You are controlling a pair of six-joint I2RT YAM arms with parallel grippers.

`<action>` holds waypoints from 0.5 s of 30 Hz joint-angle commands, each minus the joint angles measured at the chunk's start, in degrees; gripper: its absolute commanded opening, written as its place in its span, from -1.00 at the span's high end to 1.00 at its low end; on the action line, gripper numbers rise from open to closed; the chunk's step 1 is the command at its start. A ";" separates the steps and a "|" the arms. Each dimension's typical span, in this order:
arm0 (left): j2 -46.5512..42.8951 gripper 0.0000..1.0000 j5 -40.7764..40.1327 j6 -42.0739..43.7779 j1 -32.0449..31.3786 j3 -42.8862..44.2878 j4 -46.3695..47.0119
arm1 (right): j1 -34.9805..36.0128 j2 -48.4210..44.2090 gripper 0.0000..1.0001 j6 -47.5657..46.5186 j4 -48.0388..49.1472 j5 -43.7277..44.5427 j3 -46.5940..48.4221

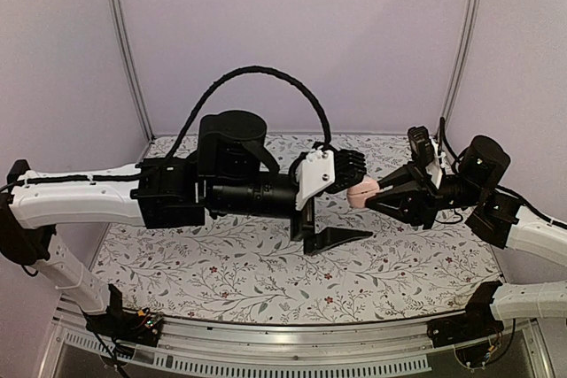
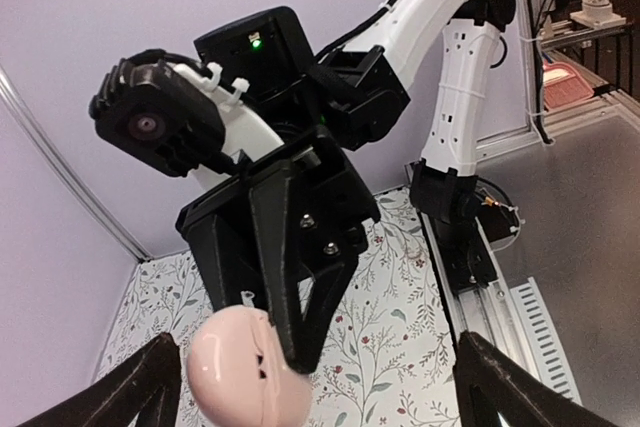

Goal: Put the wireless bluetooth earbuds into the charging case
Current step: Close the charging case with the earbuds inside.

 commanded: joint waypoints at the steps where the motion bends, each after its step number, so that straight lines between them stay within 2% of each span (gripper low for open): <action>1: -0.82 -0.88 1.85 1.73 -2.76 0.89 -1.97 | -0.24 -0.45 1.00 -0.34 0.57 2.80 1.37; 15: 1.84 -0.83 -7.22 8.07 -7.30 1.63 -5.46 | -0.24 -0.27 1.00 -0.02 0.57 3.06 1.50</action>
